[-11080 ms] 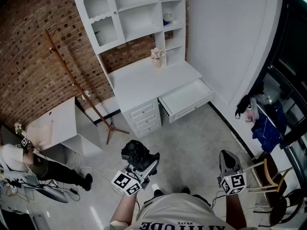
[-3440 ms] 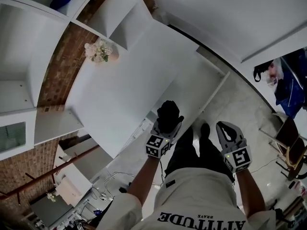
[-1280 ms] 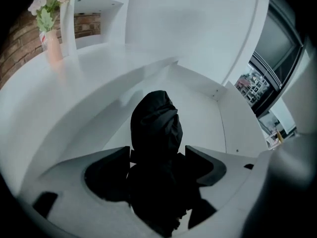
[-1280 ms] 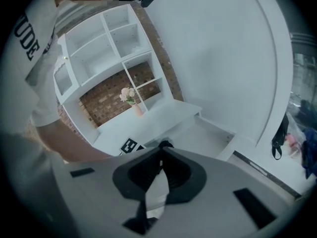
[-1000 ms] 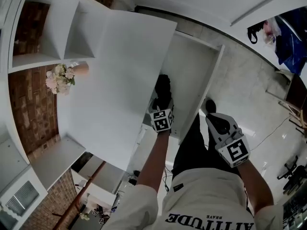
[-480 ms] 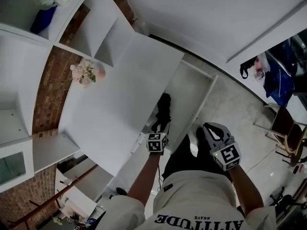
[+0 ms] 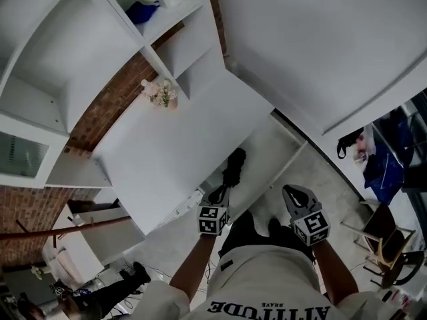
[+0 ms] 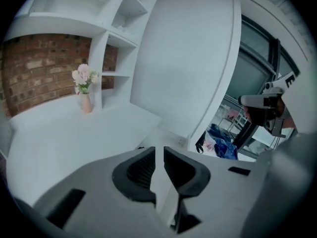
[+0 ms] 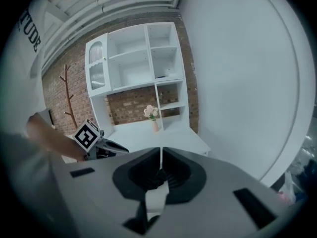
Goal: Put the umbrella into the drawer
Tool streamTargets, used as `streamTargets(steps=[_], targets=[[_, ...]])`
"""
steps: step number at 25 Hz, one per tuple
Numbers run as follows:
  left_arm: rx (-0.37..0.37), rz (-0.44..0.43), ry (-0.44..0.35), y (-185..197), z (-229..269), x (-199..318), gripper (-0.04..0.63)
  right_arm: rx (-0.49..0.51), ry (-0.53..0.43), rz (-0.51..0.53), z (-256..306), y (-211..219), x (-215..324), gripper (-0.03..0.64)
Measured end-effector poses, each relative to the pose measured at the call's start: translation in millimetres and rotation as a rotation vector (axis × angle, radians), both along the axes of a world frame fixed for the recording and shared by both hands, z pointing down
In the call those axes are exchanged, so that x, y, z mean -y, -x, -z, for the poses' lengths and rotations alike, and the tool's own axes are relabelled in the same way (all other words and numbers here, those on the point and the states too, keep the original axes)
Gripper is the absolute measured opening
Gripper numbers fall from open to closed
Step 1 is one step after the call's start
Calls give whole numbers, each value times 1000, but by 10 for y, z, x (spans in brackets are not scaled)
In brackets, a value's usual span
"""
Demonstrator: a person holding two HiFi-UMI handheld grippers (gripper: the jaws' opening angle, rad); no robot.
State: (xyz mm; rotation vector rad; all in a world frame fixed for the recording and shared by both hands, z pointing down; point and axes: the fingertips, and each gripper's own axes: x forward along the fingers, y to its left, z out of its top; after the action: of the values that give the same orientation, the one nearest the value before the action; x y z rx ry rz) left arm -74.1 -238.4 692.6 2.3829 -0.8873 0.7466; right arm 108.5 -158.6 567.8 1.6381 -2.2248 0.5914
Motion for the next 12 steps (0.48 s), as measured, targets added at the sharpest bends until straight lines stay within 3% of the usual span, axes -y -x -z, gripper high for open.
streamTargets(steps=[7,12], targets=[[-80,215,-76,263,577,-495,34,53,-28,108,225,-53,-356,32],[-139,297,-154,317,894,-925,26,73,-68,144,295,-127,-660,32]])
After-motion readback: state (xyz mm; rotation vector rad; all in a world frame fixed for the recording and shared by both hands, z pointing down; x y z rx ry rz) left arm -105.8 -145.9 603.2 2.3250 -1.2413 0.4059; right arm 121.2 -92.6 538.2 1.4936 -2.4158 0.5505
